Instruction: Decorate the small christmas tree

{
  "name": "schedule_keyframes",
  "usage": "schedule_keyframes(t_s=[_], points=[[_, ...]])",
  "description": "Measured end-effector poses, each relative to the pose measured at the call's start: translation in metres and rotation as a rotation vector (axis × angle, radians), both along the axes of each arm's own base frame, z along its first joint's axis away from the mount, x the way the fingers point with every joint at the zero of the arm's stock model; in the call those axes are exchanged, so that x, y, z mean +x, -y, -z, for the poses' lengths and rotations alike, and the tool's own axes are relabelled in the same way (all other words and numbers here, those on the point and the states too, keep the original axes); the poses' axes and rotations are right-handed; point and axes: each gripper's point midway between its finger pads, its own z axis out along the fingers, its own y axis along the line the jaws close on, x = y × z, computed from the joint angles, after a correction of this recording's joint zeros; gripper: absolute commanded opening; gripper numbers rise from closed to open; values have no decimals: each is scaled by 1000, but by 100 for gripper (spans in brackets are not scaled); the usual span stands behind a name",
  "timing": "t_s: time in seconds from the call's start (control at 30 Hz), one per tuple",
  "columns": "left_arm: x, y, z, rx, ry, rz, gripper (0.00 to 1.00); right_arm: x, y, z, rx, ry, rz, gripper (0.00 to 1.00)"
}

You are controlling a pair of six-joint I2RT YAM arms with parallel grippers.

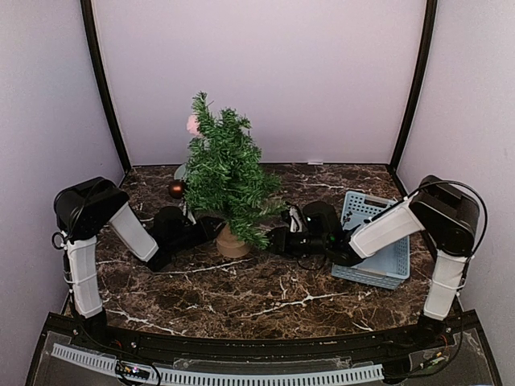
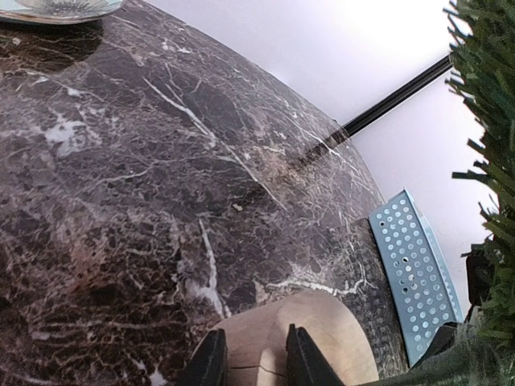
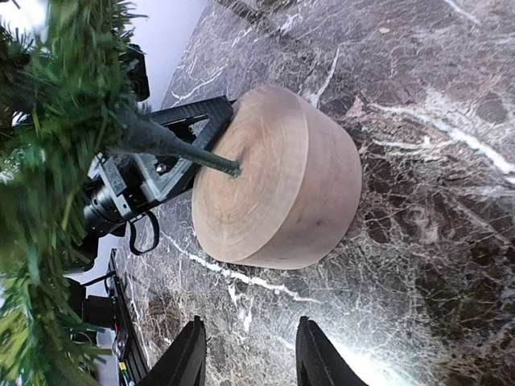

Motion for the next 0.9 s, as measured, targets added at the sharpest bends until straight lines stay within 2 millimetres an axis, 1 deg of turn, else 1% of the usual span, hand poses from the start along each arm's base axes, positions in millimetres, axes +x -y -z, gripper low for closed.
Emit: schedule_keyframes(t_s=[0.1, 0.17, 0.27, 0.5, 0.63, 0.77, 0.9], points=[[4, 7, -2, -5, 11, 28, 23, 3, 5, -6, -2, 19, 16, 38], [5, 10, -2, -8, 13, 43, 24, 4, 8, -10, -2, 29, 23, 39], [3, 11, -3, -11, 15, 60, 30, 5, 12, -15, -5, 39, 35, 38], [1, 14, -8, -28, 33, 82, 34, 6, 16, -14, -18, 43, 43, 38], [0, 13, -9, -34, 39, 80, 41, 5, 18, -13, -30, 46, 42, 38], [-2, 4, -5, -33, 27, 54, 44, 7, 21, -18, -38, 62, 53, 39], [-1, -21, 1, -25, 1, -15, 45, 8, 26, -31, -46, 91, 67, 39]])
